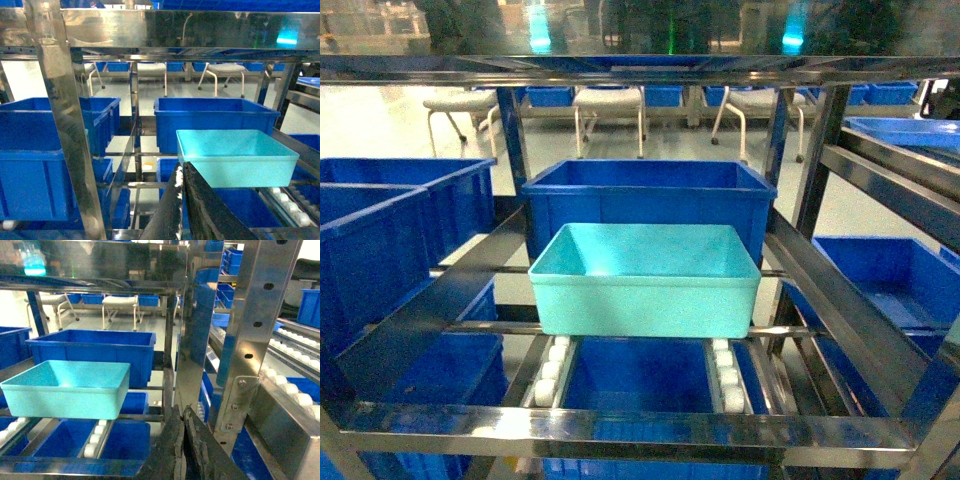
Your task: Organize blue bins on left shelf correctly
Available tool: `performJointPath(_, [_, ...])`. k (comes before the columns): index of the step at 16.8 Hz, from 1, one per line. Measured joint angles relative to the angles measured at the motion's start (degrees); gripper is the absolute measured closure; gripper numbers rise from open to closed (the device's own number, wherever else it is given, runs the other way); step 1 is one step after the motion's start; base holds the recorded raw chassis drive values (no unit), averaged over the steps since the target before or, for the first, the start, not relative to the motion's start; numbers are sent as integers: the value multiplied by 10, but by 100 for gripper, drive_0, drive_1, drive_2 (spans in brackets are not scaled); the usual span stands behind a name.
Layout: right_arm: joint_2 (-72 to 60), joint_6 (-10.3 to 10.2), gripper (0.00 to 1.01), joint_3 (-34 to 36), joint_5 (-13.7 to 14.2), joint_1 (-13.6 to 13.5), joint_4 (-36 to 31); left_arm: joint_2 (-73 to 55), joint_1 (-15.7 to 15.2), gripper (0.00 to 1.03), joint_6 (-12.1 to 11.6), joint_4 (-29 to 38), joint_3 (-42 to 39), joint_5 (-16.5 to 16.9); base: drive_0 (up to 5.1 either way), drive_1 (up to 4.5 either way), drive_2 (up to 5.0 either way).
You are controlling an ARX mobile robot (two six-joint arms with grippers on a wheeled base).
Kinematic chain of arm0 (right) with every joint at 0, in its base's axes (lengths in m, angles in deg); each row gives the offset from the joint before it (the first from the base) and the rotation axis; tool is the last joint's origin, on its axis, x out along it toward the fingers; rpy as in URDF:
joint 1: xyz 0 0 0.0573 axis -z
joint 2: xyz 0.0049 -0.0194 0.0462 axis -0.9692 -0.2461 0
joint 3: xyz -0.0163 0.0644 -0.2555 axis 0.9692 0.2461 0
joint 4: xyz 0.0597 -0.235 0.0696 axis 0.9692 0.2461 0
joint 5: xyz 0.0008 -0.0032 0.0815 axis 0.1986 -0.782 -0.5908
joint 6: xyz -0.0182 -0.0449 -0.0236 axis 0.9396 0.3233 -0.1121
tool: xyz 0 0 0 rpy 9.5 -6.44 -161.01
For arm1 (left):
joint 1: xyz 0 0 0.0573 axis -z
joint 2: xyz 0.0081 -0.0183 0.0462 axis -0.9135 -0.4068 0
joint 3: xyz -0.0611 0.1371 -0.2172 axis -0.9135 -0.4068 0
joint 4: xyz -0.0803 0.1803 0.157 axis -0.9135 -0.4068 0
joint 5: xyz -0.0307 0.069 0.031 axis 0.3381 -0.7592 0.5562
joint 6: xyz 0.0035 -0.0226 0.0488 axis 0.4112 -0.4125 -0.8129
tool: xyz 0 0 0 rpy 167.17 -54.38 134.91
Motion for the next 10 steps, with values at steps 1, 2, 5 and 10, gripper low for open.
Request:
performJointPath(1, [0,0,99,0,0,0,-4,0,0,101,0,0,0,0,0,0,0])
performJointPath(2, [0,0,99,0,0,0,-3,0,0,101,0,0,0,0,0,0,0])
performJointPath(5, [0,0,99,0,0,0,-2,0,0,101,0,1,0,0,0,0,0])
performJointPath(10, [0,0,79,0,0,0,-2,0,0,75,0,1,0,0,0,0,0])
